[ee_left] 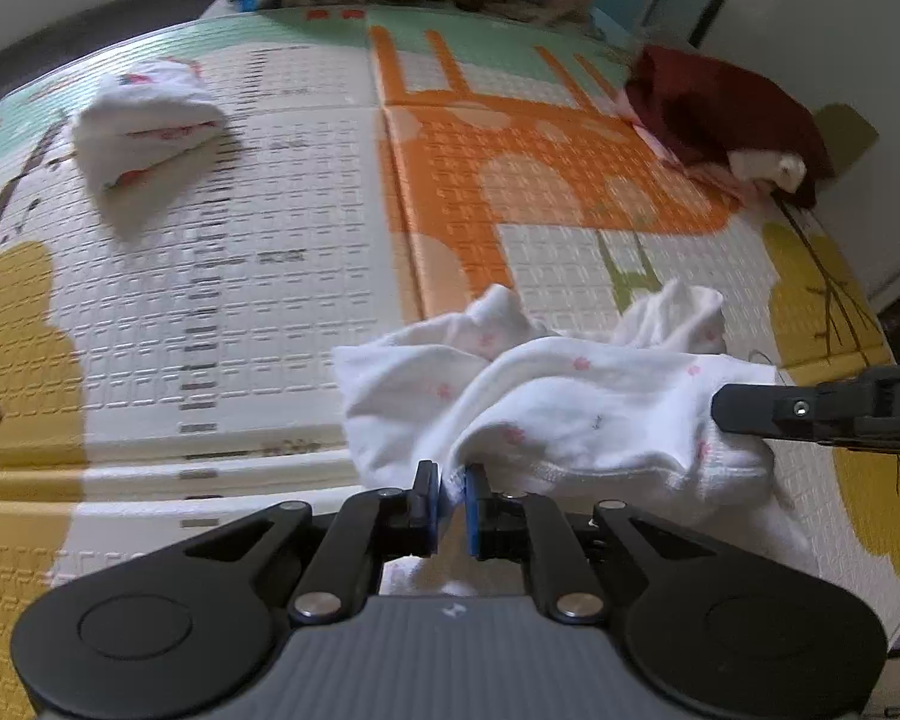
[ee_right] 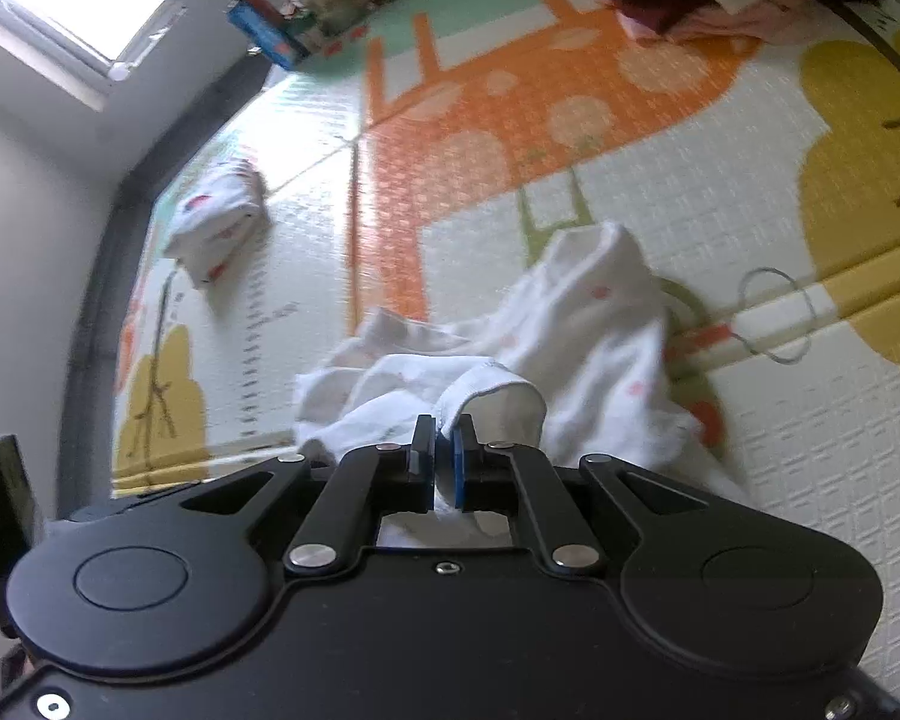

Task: Fold clothes

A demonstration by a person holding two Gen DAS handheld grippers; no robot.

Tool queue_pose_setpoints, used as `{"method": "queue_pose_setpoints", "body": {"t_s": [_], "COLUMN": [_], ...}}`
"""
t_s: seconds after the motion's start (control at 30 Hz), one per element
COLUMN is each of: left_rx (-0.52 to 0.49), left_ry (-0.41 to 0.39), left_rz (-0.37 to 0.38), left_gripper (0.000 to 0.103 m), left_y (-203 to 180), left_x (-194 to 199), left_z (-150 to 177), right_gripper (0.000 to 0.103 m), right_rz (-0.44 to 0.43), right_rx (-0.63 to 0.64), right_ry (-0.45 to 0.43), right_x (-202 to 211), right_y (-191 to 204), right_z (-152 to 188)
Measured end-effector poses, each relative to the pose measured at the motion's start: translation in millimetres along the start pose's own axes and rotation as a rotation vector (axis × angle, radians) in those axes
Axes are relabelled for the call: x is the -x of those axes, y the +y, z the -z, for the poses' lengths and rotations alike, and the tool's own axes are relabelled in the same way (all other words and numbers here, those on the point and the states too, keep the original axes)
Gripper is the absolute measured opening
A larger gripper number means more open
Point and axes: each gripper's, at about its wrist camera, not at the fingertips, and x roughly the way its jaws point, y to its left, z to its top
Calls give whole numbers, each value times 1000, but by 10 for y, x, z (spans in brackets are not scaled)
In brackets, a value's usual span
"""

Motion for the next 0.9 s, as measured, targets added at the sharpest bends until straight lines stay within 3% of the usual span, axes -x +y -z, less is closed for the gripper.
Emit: {"method": "queue_pose_setpoints", "body": {"t_s": [0.37,0.7,0.9], "left_rx": [234,435,535], "left_ry": [0,8,1], "left_rz": [-60,-76,-102], "left_gripper": [12,25,25], "left_y": [587,1014,1245], "left_x": [94,102,152], "left_z": [130,320,435], "right_gripper": [4,4,5], "right_rz": [-97,-112,-89], "right_rx": [103,202,224], "right_ry": [34,98,133], "right_x": [-138,-533,-806], "right_y": [621,1149,1254], "right_z": [-27,42,108]}}
